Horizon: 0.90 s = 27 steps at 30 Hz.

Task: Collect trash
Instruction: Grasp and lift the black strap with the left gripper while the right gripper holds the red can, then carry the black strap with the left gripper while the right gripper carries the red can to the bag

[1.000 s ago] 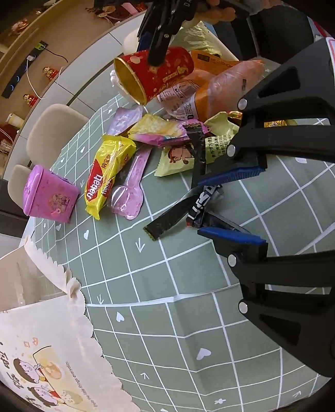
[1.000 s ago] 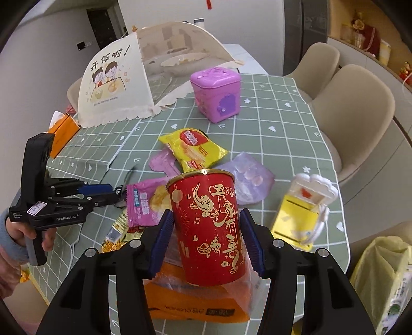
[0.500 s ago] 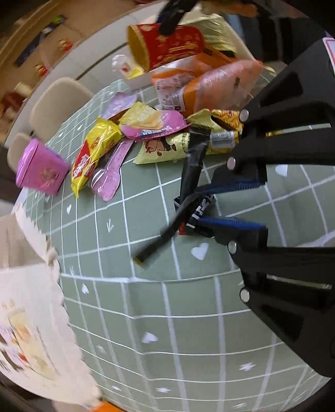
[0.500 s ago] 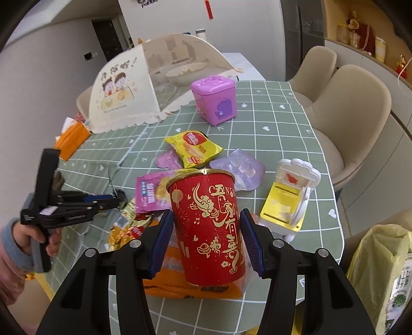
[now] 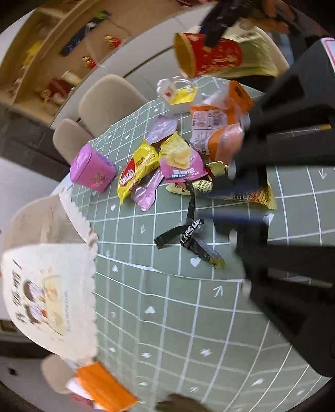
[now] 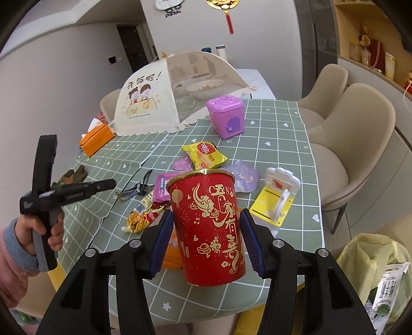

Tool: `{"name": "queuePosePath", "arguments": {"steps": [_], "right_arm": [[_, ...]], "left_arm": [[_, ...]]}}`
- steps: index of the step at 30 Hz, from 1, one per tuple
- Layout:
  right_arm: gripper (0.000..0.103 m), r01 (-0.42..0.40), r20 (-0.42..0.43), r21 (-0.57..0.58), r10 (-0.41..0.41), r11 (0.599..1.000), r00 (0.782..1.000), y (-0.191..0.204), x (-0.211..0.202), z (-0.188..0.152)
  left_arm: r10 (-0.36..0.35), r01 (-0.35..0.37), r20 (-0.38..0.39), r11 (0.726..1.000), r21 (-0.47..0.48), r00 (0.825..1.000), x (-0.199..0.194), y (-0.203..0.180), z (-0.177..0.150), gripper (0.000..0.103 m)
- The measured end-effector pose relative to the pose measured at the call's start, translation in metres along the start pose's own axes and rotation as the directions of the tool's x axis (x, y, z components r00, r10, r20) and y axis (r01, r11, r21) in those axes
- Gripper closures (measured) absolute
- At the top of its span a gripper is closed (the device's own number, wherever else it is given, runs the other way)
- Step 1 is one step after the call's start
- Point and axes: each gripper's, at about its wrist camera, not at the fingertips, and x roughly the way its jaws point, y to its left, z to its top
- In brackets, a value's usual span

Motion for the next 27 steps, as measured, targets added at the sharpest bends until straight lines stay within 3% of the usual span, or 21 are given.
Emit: {"name": "queuePosePath", "arguments": {"steps": [6,11,12,13,14,20,27], "right_arm": [[0.053,0.021,0.005,0.021,-0.021,1.0,1.0,0.0,0.015,-0.005],[0.053,0.033,-0.025,0.028,-0.033,0.999,0.999,0.003,0.03,-0.005],[0.053,0.032,-0.025,0.028,-0.032,0.999,0.999,0.003,0.031,-0.005],[0.053,0.033,-0.024,0.029,-0.032,0.999,0.999,0.003,0.031,-0.005],[0.053,0.033,-0.023,0.029,-0.032,0.999,0.999,0.004,0.03,-0.005],[0.053,0.041,0.005,0.029,-0.041,0.999,0.999,0.0,0.013,-0.006],[0.053,0.066,0.101,0.013,-0.067,0.998,0.993,-0.013,-0.035,-0.001]], "left_arm": [[0.163,-0.165,0.043,0.986,0.028,0.986,0.035,-0.004,0.001,0.069],[0.223,-0.223,-0.04,0.975,0.001,0.974,0.069,0.002,0.004,0.07],[0.222,-0.223,-0.047,0.975,-0.012,0.974,0.07,0.005,0.004,0.074],[0.205,-0.206,-0.047,0.978,-0.029,0.978,0.068,0.008,0.004,0.087],[0.185,-0.187,-0.054,0.981,-0.044,0.981,0.067,0.01,0.004,0.089],[0.165,-0.164,0.008,0.984,-0.069,0.986,0.027,0.001,0.006,0.089],[0.111,-0.116,0.161,0.993,0.02,0.981,-0.038,-0.06,0.023,0.089]]}}
